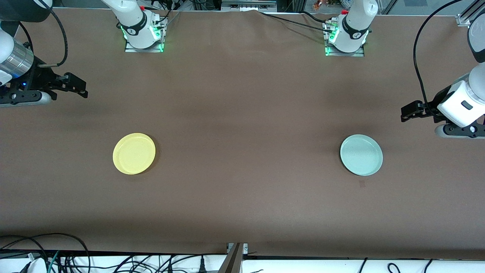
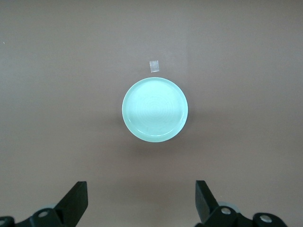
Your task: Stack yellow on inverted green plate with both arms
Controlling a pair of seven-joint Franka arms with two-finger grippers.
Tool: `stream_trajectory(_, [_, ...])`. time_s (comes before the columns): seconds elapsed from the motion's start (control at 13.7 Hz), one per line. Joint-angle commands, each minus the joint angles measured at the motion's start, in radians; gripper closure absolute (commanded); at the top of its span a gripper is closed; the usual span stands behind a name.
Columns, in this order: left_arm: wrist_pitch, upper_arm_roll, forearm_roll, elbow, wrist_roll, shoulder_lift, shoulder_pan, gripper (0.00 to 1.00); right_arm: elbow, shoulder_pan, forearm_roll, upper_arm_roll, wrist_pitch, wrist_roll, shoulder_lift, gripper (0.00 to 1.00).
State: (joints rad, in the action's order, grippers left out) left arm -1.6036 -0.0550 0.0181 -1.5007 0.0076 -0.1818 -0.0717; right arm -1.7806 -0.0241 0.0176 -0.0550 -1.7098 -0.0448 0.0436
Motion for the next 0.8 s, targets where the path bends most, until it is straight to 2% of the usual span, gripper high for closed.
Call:
stream_trajectory(0.0, [-0.010, -0.005, -0.030, -0.006, 0.014, 0.005, 0.000, 0.00, 0.026, -0.002, 0.012, -0.002, 0.019, 0.008, -0.013, 0.00])
stream_trajectory(0.37, [-0.010, -0.005, -0.043, -0.003, 0.014, -0.011, 0.007, 0.00, 0.024, -0.004, 0.012, -0.002, 0.019, 0.006, -0.011, 0.00])
stream_trajectory(0.51, [-0.015, -0.005, -0.064, -0.003, 0.015, -0.037, 0.045, 0.00, 0.026, -0.004, 0.012, -0.002, 0.019, 0.006, -0.011, 0.00])
stream_trajectory(0.73, [-0.076, -0.012, -0.162, -0.026, 0.040, -0.106, 0.131, 0.00, 0.026, -0.002, 0.012, 0.000, 0.019, 0.008, -0.011, 0.00])
